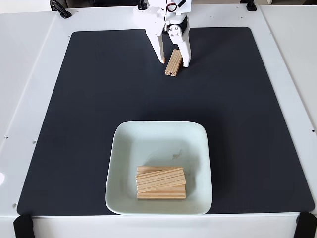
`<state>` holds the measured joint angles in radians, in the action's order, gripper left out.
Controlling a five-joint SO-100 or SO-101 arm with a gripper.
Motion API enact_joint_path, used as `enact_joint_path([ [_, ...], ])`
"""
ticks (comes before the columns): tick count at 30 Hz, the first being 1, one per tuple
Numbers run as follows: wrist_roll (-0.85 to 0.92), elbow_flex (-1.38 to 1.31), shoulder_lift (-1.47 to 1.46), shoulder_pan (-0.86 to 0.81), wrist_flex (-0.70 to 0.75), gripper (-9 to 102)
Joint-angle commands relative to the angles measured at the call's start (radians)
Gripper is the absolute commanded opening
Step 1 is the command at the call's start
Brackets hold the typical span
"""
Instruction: Pick up the wooden block and place them on the plate.
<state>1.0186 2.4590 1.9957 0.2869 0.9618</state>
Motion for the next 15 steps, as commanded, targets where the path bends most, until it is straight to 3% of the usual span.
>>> enact_joint_path([
  [1,0.008,0.015,0.012,0.000,-0.011,18],
  [8,0.002,0.011,0.012,0.002,-0.012,-1],
  [15,-0.012,-0.048,0.031,0.002,-0.018,0],
])
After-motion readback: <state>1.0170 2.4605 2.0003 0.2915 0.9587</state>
